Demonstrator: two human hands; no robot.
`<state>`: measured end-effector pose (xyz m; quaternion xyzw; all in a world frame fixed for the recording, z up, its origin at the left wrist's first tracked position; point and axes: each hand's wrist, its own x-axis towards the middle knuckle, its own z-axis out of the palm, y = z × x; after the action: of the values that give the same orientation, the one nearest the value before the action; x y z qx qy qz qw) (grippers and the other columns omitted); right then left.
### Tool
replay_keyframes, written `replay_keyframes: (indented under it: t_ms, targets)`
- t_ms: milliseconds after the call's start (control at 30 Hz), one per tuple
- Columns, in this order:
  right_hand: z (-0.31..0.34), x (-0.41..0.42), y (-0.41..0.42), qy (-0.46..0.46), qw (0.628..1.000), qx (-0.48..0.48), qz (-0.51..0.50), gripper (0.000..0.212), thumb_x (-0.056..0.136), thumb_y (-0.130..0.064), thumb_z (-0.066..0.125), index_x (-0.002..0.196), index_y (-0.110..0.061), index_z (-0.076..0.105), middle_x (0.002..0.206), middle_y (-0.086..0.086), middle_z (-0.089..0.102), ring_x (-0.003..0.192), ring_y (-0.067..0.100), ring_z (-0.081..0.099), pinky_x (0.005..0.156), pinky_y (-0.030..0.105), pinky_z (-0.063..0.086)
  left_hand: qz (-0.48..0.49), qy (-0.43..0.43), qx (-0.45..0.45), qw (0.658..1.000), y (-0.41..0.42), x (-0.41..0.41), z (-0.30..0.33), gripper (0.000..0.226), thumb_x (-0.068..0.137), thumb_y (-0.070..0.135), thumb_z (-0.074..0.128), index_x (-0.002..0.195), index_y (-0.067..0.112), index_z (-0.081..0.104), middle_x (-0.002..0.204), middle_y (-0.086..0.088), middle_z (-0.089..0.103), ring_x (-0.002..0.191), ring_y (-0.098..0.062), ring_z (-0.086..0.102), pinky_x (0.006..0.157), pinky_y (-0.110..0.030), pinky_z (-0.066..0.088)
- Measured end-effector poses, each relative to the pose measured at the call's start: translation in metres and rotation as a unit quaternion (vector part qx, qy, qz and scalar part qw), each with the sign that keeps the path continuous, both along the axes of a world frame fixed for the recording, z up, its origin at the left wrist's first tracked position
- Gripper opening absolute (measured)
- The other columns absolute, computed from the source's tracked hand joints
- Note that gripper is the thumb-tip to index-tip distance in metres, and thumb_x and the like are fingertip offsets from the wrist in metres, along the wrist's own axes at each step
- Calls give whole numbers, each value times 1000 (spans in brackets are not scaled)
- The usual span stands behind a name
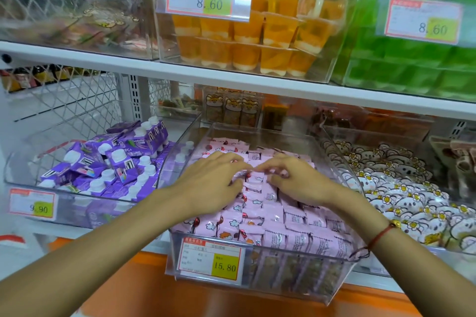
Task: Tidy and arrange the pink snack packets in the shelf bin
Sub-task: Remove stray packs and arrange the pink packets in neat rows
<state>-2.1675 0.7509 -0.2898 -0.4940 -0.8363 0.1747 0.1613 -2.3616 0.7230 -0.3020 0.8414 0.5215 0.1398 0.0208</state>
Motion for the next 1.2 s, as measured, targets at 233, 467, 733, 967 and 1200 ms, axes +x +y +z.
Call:
replay_keyframes:
  t_ms: [233,467,733,967,1200]
  targets:
    - [-2,4,-11,50,989,114,-74,26,96,-20,48,118,-24,62,123,-3,60,108,13,54,93,30,44,2,48,-69,996,9,-1,6,37,99,36,35,133,39,50,144,12,44,130,-17,39,107,-38,33]
    - [-19,-11,-10,-160,987,20,-11,46,99,-51,24,143,-42,31,158,-7,18,144,17,15,117,42,12,10,39,-69,997,6,-16,7,35,100,32,37,131,38,52,143,15,44,130,-11,40,106,-33,34]
    - [-16,-15,-9,-133,990,36,-1,44,98,-49,32,139,-37,41,153,-5,31,139,19,29,113,39,23,58,-72,-46,995,32,-13,28,29,97,23,48,121,33,60,124,5,60,87,-8,56,76,-26,44]
    - [-16,-16,-10,-115,992,56,0,39,97,-47,36,131,-34,50,140,-11,46,124,19,43,102,35,36,30,-29,-23,999,57,2,18,15,87,37,65,98,30,73,107,8,67,95,-11,58,68,-22,40]
    - [-16,-14,-9,-118,991,63,4,39,96,-49,37,130,-35,50,139,-13,47,126,18,42,102,33,34,-12,-15,-38,999,64,-5,17,13,85,40,66,94,32,69,110,7,62,108,-14,49,87,-35,44]
